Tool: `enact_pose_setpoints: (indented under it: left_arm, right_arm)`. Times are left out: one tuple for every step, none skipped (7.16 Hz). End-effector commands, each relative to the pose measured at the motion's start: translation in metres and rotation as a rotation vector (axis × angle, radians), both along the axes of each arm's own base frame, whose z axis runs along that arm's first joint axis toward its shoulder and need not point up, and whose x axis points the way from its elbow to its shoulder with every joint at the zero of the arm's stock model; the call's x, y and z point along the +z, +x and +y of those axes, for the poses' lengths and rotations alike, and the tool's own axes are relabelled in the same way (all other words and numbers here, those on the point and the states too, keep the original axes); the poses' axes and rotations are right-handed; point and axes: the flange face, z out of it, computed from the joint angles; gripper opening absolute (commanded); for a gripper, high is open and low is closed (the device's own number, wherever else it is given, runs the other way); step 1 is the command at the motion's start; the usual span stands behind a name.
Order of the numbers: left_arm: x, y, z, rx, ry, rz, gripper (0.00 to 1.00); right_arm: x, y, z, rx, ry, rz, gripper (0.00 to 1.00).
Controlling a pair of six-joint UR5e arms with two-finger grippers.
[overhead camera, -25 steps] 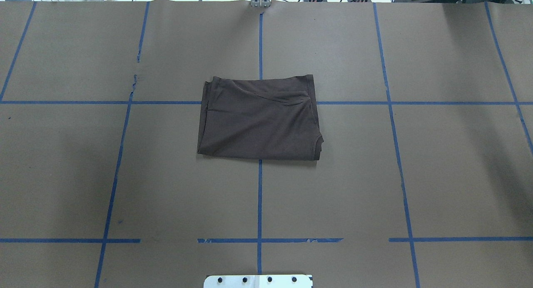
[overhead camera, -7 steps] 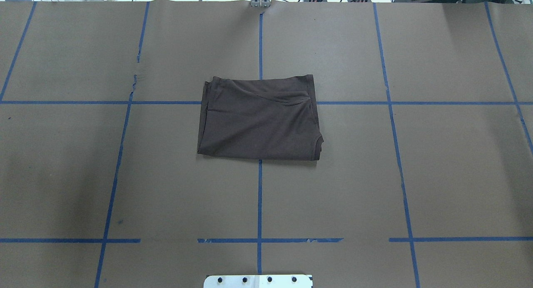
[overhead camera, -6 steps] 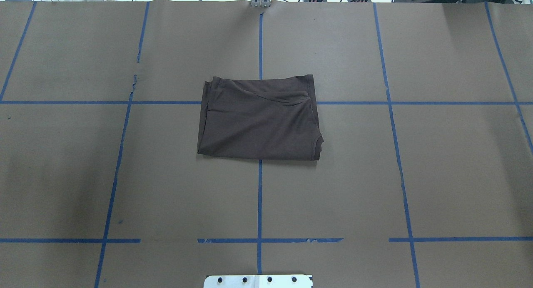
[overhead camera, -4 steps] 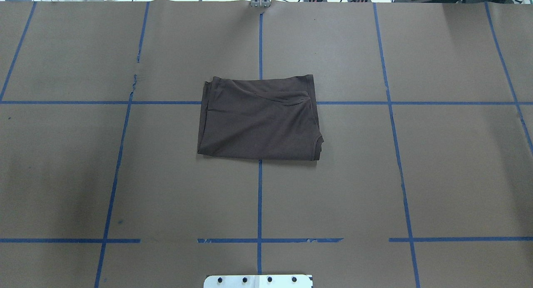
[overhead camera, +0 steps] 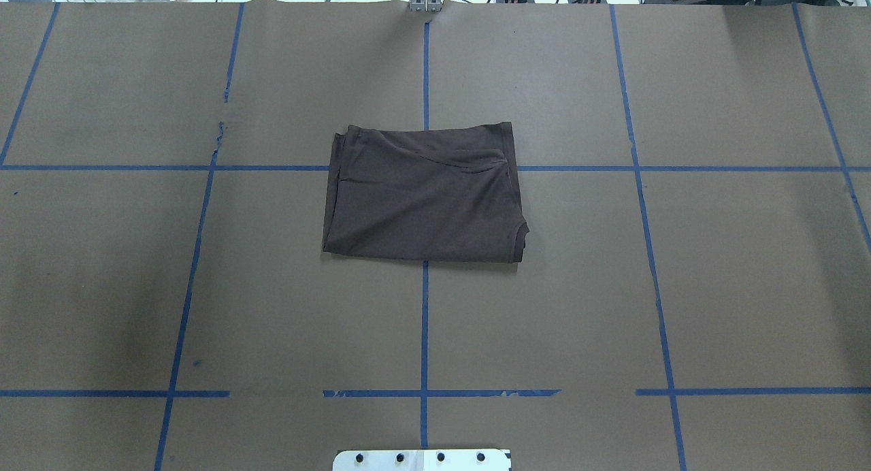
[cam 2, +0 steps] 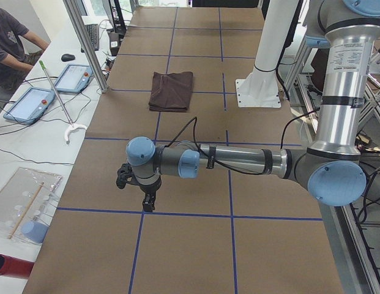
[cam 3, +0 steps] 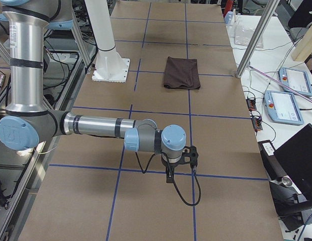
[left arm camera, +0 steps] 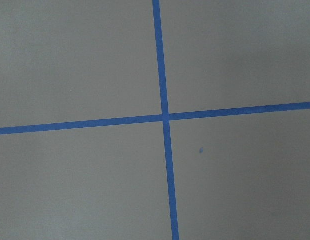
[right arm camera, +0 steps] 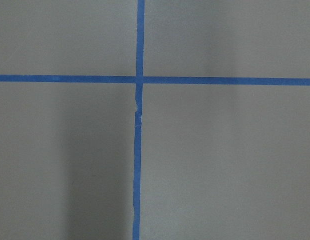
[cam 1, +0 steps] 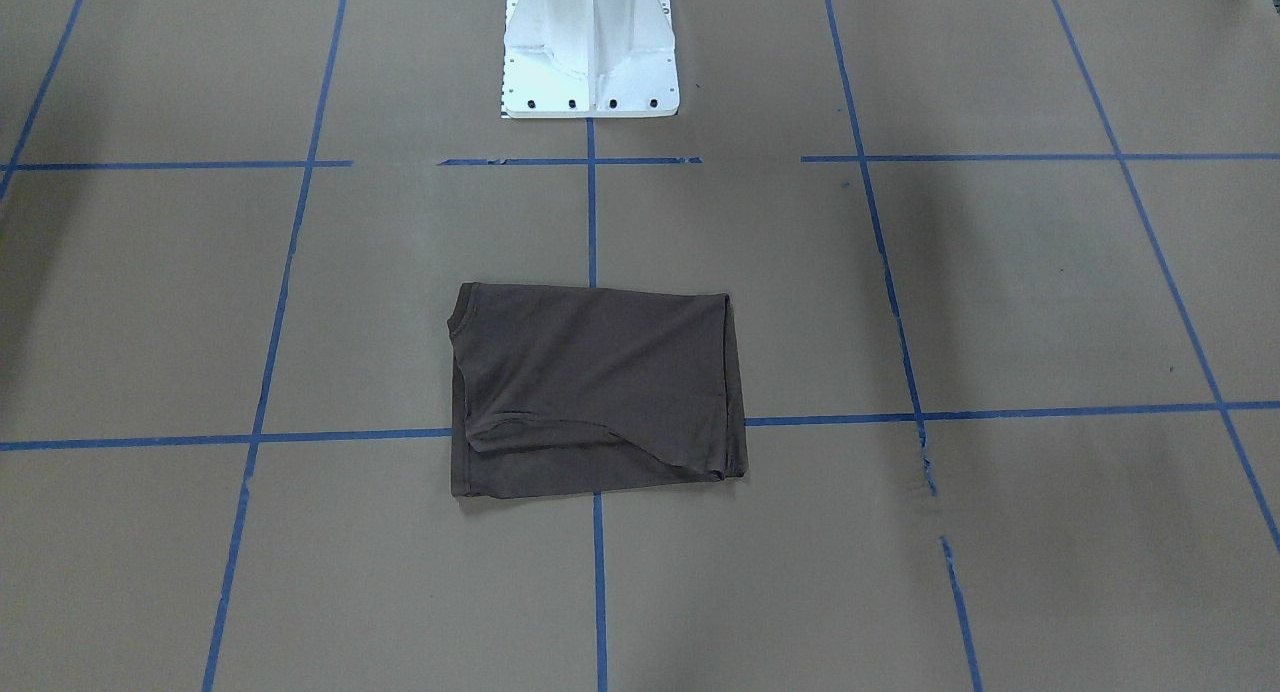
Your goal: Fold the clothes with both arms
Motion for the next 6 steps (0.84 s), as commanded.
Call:
enact_pose_setpoints:
  left_arm:
    - [0.0, 0.0, 0.0, 0.0, 0.0, 0.0, 1.0]
    - [0.0, 0.0, 0.0, 0.0, 0.0, -0.002, 1.0]
    - [0.0, 0.0, 0.0, 0.0, 0.0, -0.002, 1.0]
    - [0.0, 0.0, 0.0, 0.0, 0.0, -0.002, 1.0]
    - [-0.001, 0.0, 0.0, 0.0, 0.002, -0.001, 1.0]
    - [-0.001, 0.0, -0.001, 0.0, 0.003, -0.001, 1.0]
  right_arm:
    - [-0.002, 0.0, -0.001, 0.0, 0.003, -0.001, 1.0]
    - [-0.002, 0.0, -0.002, 0.0, 0.005, 0.0, 1.0]
    - [-0.004, 0.0, -0.003, 0.001, 0.007, 0.001, 1.0]
    - [-0.004, 0.0, -0.004, 0.014, -0.005, 0.002, 1.0]
    - [-0.008, 0.0, -0.009, 0.032, -0.014, 0.003, 1.0]
    - [-0.015, 0.0, -0.018, 0.034, 0.004, 0.001, 1.0]
